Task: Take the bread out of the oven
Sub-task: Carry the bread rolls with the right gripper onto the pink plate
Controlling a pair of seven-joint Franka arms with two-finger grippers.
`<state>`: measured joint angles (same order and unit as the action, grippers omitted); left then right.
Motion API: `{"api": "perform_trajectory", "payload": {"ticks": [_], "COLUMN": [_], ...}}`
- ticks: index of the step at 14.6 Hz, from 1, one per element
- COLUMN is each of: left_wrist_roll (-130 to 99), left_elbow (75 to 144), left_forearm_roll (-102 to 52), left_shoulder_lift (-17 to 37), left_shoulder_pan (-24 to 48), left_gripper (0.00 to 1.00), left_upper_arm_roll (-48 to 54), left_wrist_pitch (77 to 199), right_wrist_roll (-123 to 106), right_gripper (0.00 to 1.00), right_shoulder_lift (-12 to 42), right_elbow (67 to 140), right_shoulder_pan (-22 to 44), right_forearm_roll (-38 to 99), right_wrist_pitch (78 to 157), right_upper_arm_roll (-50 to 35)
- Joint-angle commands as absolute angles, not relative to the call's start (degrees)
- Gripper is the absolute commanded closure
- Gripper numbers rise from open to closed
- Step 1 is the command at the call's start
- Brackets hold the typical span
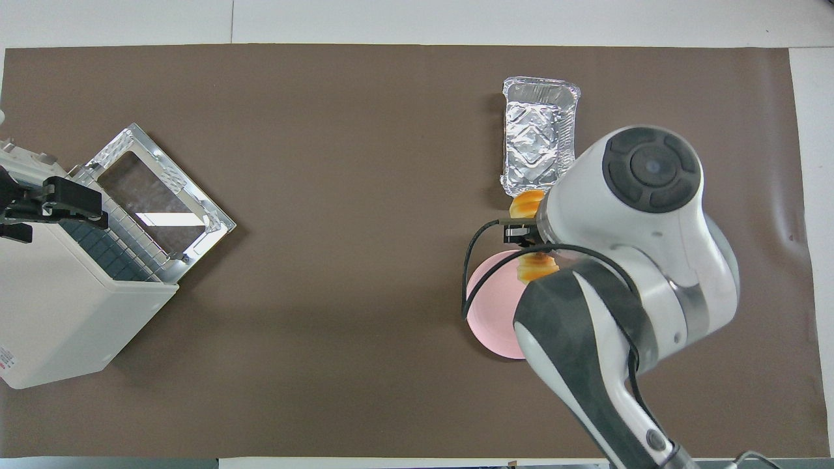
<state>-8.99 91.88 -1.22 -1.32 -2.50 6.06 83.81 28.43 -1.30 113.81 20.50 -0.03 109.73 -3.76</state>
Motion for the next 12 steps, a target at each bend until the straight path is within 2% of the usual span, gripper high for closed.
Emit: {"api": "perform_trajectory", "payload": {"ticks": [1, 4, 6, 12], "left_wrist_roll": [-8.53, -8.53, -8.53, -8.53], "left_elbow": [92.37, 92.37, 92.37, 92.37], "left_forearm_roll": [-1.67, -1.67, -1.67, -1.67], "left_shoulder_lift": [-2.20, -2.20, -2.20, -2.20], "left_shoulder_pan": [-2.90, -2.90, -2.90, -2.90], "left_gripper": [0.00, 0.00, 0.00, 0.00], "left_upper_arm_roll": [6.06, 6.06, 6.06, 6.06], "left_wrist_pitch": [83.41, 83.41, 83.32, 83.32], "right_wrist_roll": [29.88, 29.97, 29.97, 29.00], "right_gripper": [1.00, 1.00, 1.00, 1.00], "right_shoulder_lift": [-13.51, -14.59, -14.07, -5.10], "right_elbow": [133.20, 139.38, 144.56, 145.72], "right_shoulder_pan": [22.76, 22.94, 22.94, 22.76], "right_forearm_roll": [0.79, 0.79, 0.70, 0.62], "right_wrist_pitch": [120.46, 127.59, 136.01, 148.18], "right_upper_arm_roll": [-3.60, -3.60, -3.69, -3.60]}}
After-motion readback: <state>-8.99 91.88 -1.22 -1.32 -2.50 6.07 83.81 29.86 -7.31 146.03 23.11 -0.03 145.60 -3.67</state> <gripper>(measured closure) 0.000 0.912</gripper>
